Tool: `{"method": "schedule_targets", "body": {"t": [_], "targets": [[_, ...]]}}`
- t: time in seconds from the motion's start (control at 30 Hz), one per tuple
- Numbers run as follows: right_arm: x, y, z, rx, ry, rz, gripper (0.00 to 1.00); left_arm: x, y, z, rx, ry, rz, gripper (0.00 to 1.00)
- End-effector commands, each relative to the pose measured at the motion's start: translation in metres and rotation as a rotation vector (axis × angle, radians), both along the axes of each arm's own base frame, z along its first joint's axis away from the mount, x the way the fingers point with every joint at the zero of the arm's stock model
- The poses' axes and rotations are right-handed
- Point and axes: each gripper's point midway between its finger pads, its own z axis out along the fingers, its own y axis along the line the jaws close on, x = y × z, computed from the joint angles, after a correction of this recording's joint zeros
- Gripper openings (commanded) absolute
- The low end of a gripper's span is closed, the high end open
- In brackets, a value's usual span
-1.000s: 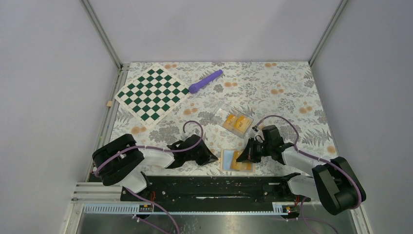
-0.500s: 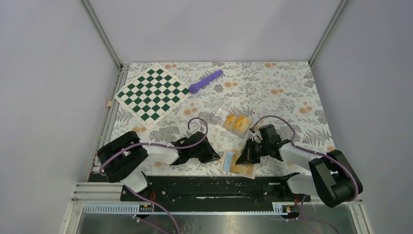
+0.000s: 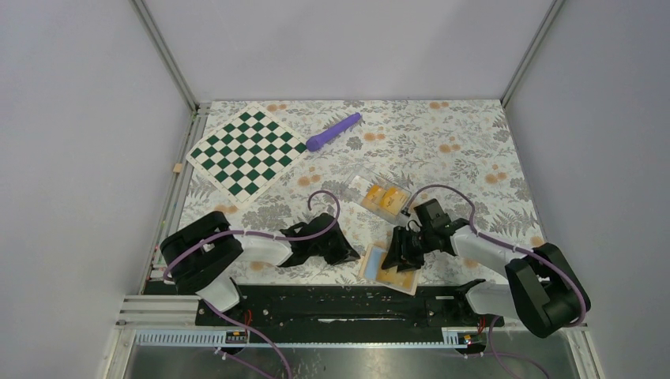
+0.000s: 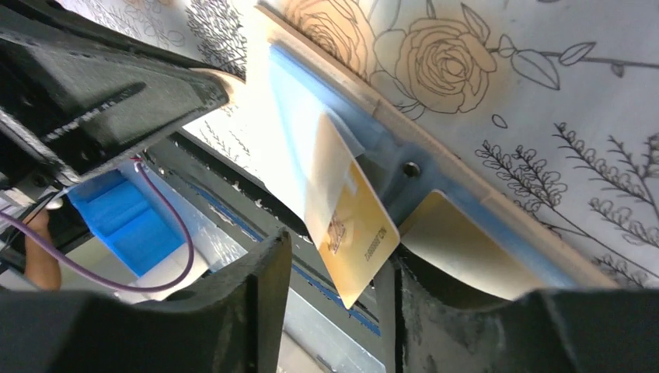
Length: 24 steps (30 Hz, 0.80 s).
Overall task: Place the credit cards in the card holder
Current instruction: Insert the credit card into the card holder.
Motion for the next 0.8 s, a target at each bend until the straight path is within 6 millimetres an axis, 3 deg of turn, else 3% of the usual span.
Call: {"method": "schedule_targets", "body": {"t": [0.0, 0.13, 0.37, 0.77], "targets": [[0.003, -0.012, 0.009, -0.116, -0.037, 0.019, 0.53, -0.004, -0.003, -0.003, 0.002, 0.010, -0.016, 0.00], [0.005, -0.012, 0.011, -0.138, -0.036, 0.014, 0.60, -0.004, -0.005, -0.003, 0.000, 0.012, -0.021, 0.00], [0.002, -0.012, 0.006, -0.195, -0.006, 0.032, 0.62, -0.005, -0.008, 0.003, -0.014, 0.008, -0.034, 0.00], [0.017, 0.028, 0.013, -0.142, -0.003, 0.066, 0.58, -0.007, -0.011, 0.016, -0.039, -0.012, -0.046, 0.00]]}}
